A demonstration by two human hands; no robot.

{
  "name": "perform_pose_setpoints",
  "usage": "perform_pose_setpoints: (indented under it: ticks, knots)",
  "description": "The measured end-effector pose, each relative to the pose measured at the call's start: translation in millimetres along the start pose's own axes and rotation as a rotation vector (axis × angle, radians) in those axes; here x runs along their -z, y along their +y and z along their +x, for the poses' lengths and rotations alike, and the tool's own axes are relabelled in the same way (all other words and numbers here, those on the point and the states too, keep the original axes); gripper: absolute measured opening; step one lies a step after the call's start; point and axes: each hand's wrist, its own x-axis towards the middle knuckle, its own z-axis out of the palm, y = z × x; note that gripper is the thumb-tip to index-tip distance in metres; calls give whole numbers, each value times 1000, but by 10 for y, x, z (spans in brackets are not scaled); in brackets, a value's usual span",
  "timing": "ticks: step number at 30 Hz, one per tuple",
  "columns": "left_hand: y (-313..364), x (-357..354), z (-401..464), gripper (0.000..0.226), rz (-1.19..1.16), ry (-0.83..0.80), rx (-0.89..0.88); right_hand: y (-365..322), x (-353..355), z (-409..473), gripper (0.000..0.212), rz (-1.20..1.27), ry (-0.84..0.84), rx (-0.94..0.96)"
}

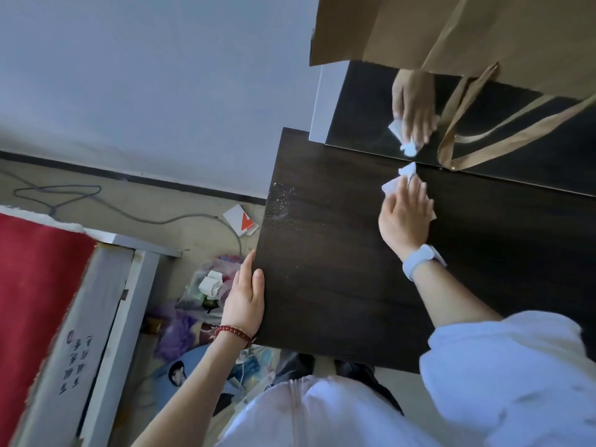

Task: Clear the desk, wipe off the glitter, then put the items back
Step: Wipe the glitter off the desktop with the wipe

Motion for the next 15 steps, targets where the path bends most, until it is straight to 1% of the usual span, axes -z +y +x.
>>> perform_pose_setpoints:
  ticks: [1, 2, 3, 5, 6, 7, 8, 10, 11, 12, 13, 14, 15]
  knots:
    - [-1, -2, 3, 43, 1, -5, 12, -143, -31, 17, 49, 33, -45, -65]
    - [0, -2, 3, 43, 2, -12, 18, -330, -79, -10, 51, 47, -86, -24]
    - [-1, -1, 7, 43, -1, -17, 18, -513, -140, -84, 54, 33, -124, 121]
    - [-1, 5, 21, 43, -35, -18, 16, -719, -229, -373, 67, -15, -233, 531]
    - [-2, 15, 15, 42, -71, -27, 20, -695, -236, -563, 68, -62, -297, 710]
    - [-6, 26, 3, 42, -132, -32, 32, -602, -229, -777, 64, -106, -352, 866]
    - [-12, 37, -1, 42, -207, -27, 54, -460, -232, -980, 59, -119, -368, 995]
    - [-34, 47, 12, 42, -326, -26, 103, -271, -176, -1127, 51, -161, -372, 1154]
    - [-35, 54, 13, 43, -339, -41, 111, -284, -162, -1014, 51, -177, -365, 1176]
    - [-50, 51, 19, 46, -338, -59, 99, -373, -180, -838, 51, -184, -339, 1146]
    - [-65, 45, 22, 50, -331, -82, 77, -543, -197, -623, 51, -195, -337, 1051]
    - [-78, 40, 21, 51, -332, -91, 60, -746, -240, -388, 51, -188, -327, 915]
    - [-81, 42, 29, 48, -336, -93, 66, -958, -255, -173, 50, -170, -330, 786]
